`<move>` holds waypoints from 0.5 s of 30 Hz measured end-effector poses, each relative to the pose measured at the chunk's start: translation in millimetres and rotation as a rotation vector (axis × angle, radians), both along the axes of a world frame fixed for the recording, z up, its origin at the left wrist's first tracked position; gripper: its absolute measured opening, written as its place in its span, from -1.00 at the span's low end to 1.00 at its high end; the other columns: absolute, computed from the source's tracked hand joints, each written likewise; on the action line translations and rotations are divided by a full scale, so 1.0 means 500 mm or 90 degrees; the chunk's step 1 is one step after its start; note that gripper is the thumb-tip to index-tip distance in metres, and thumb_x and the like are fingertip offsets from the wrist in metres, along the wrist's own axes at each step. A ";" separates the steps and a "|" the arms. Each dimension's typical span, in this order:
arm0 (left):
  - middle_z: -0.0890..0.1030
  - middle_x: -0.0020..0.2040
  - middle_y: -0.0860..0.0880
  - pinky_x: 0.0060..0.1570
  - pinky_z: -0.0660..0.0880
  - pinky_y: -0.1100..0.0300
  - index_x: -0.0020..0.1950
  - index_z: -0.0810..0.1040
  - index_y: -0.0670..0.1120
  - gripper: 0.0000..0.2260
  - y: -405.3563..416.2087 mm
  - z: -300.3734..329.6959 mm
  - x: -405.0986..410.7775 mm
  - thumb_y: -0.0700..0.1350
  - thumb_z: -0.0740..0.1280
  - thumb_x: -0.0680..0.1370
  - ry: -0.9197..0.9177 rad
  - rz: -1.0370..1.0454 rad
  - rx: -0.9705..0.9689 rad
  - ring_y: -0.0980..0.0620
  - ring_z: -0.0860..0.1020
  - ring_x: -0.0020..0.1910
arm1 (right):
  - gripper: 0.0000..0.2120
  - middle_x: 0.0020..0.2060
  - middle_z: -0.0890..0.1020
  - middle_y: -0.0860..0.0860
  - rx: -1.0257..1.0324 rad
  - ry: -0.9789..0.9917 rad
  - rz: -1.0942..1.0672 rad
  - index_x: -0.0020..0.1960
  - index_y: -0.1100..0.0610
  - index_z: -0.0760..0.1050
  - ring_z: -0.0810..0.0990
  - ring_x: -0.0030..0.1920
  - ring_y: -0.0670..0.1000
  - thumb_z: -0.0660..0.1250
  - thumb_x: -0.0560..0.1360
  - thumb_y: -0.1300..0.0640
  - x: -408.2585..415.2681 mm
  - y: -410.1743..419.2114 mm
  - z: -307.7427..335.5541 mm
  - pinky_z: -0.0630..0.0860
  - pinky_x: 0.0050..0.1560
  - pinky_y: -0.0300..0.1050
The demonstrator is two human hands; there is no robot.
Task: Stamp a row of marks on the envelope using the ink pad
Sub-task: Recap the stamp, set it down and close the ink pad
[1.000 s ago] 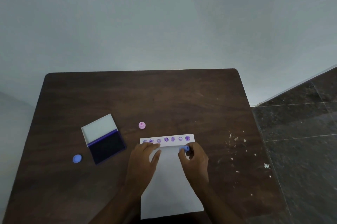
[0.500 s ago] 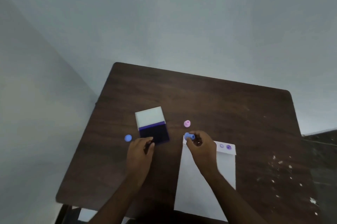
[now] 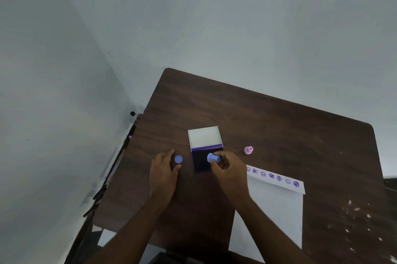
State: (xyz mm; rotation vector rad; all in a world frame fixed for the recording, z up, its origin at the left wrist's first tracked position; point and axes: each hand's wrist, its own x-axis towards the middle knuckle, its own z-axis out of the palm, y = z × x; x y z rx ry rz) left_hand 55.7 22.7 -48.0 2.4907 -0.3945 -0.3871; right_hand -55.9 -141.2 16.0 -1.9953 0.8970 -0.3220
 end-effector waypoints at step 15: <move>0.58 -0.06 0.17 -0.12 0.36 0.43 0.12 0.57 0.05 -0.75 -0.018 0.030 0.011 -0.03 0.45 0.46 0.132 0.056 -0.149 0.31 0.49 -0.15 | -0.86 -0.19 0.57 -0.10 0.038 0.076 0.008 -0.07 0.00 0.50 0.53 -0.23 -0.14 0.42 0.43 0.02 0.026 0.018 0.003 0.42 -0.17 -0.36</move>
